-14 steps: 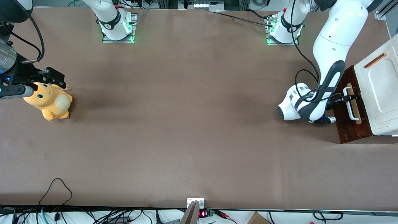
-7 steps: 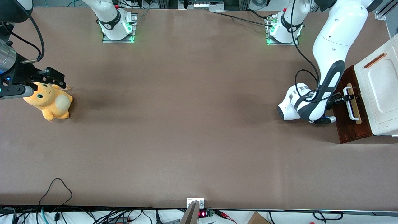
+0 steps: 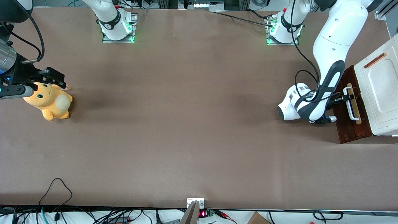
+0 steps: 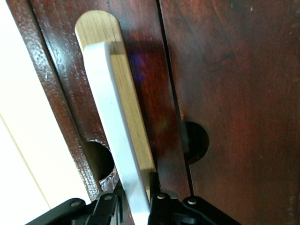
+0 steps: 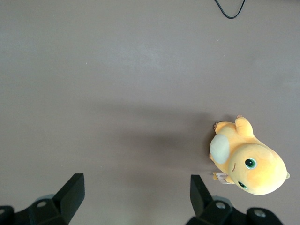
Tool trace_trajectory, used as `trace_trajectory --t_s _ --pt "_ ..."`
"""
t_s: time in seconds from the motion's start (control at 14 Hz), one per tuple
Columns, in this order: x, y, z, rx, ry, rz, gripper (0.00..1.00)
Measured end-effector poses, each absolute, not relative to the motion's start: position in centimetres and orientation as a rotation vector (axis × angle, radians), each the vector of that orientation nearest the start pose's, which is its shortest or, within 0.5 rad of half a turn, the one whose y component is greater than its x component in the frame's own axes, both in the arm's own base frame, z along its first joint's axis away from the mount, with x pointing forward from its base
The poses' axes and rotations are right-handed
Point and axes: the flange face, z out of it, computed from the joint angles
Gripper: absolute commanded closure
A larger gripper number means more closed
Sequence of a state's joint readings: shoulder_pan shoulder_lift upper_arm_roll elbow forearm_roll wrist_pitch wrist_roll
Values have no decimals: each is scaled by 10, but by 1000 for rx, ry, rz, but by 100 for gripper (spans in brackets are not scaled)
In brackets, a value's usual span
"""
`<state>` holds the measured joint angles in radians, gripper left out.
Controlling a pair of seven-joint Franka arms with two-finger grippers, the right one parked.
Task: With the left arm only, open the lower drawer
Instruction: 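Align the left gripper around the white handle bar and close it, then pull the gripped handle away from the cabinet, sliding the drawer out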
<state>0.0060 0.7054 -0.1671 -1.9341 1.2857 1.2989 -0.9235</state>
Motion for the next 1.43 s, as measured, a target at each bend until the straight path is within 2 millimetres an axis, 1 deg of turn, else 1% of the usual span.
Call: trace_trajectory --t_s 0.86,1.43 --pt "530 35 148 -1577 -50 340 82" --pt "528 19 148 -1570 -42 323 82"
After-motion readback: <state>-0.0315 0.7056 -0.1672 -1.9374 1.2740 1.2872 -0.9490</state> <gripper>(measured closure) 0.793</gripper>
